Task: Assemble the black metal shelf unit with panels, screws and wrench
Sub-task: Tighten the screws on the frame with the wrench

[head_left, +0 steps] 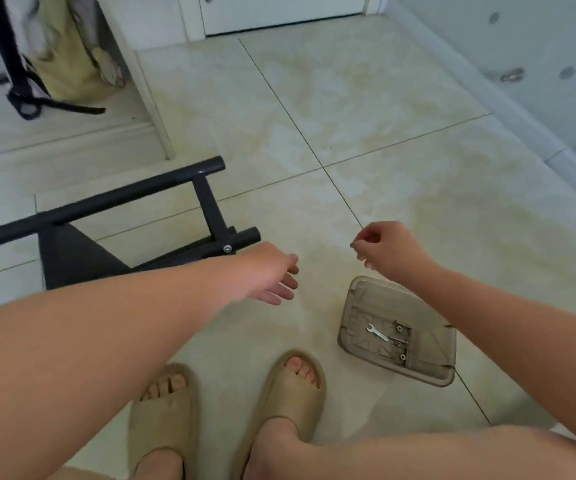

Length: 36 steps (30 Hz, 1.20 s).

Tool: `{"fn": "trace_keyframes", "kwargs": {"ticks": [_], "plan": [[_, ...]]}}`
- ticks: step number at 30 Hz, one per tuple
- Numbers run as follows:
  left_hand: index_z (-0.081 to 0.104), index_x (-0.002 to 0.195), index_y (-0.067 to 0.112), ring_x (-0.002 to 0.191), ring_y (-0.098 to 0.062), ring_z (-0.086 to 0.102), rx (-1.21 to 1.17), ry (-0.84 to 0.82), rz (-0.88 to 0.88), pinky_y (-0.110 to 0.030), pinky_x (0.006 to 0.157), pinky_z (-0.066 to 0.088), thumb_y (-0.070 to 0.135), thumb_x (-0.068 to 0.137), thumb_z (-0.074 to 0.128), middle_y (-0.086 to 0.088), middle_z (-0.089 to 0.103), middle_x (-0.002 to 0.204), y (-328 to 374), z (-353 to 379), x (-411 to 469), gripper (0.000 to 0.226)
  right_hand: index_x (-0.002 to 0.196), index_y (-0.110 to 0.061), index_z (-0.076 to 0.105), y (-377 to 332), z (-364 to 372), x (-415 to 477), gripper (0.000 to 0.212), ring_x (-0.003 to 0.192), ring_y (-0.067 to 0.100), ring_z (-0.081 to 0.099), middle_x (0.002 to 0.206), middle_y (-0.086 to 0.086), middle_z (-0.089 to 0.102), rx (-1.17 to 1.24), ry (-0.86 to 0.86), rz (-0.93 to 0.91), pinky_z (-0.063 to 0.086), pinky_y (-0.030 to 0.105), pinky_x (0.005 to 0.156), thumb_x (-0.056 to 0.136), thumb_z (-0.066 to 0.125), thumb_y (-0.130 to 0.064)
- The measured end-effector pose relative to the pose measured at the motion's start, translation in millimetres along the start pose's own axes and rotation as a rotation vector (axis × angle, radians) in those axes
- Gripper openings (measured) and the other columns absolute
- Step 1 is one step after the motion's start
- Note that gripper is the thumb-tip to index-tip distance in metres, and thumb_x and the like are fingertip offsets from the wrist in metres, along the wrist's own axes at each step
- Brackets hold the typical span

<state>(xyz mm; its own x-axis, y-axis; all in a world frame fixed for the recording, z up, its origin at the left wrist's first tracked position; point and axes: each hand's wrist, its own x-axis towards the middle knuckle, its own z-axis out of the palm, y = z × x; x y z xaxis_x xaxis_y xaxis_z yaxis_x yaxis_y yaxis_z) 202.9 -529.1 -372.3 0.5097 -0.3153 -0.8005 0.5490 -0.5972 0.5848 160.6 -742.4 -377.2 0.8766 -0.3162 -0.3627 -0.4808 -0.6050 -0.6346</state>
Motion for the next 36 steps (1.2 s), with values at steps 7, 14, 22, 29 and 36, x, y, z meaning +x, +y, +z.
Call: {"fn": "trace_keyframes", "kwargs": {"ticks": [7, 14, 22, 29, 36], "plan": [[0.052, 0.132, -0.004, 0.108, -0.034, 0.061, -0.668, 0.026, 0.074, -0.043, 0.099, 0.048, 0.040, 0.107, 0.036, -0.023, 0.060, 0.132, -3, -90, -95, 0.053, 0.077, -0.020, 0.071, -153, 28, -62, 0.014, 0.049, 0.004, 0.048, 0.057, -0.012, 0.058, 0.022, -0.062, -0.305, 0.039, 0.016, 0.046, 0.089, 0.066, -0.015], [0.058, 0.121, -0.011, 0.095, -0.032, 0.067, -0.835, -0.012, 0.073, -0.036, 0.071, 0.057, 0.023, 0.107, 0.039, -0.025, 0.065, 0.113, -35, -140, -141, 0.042, 0.083, -0.025, 0.076, -219, 78, -97, 0.015, 0.057, 0.000, 0.055, 0.071, -0.011, 0.069, -0.026, -0.161, -0.399, 0.044, 0.016, 0.055, 0.090, 0.064, -0.018], [0.059, 0.116, -0.007, 0.100, -0.023, 0.067, -0.681, 0.085, 0.019, -0.027, 0.070, 0.057, -0.014, 0.100, 0.023, -0.022, 0.062, 0.116, -56, -166, -113, 0.040, 0.112, -0.024, 0.067, -207, 99, -54, 0.020, 0.091, 0.014, 0.062, 0.106, -0.007, 0.067, -0.326, -0.083, -0.356, 0.049, 0.024, 0.070, 0.094, 0.059, -0.020], [0.059, 0.133, 0.007, 0.115, -0.027, 0.061, 0.153, 0.347, 0.273, -0.037, 0.101, 0.049, -0.002, 0.098, 0.047, -0.012, 0.065, 0.128, -49, -159, -74, 0.038, 0.158, -0.043, 0.020, -168, 91, -15, 0.079, 0.139, 0.024, 0.036, 0.155, -0.006, 0.038, -0.743, -0.286, -0.456, 0.029, 0.044, 0.113, 0.093, 0.066, -0.040], [0.067, 0.125, 0.010, 0.105, -0.026, 0.060, 0.547, 0.285, 0.233, -0.031, 0.088, 0.046, 0.000, 0.098, 0.045, -0.007, 0.066, 0.119, -54, -154, -37, 0.036, 0.154, -0.041, 0.037, -159, 93, 3, 0.068, 0.103, 0.016, 0.060, 0.117, -0.005, 0.071, -0.535, -0.408, -0.413, 0.046, 0.027, 0.085, 0.094, 0.070, -0.033]]}}
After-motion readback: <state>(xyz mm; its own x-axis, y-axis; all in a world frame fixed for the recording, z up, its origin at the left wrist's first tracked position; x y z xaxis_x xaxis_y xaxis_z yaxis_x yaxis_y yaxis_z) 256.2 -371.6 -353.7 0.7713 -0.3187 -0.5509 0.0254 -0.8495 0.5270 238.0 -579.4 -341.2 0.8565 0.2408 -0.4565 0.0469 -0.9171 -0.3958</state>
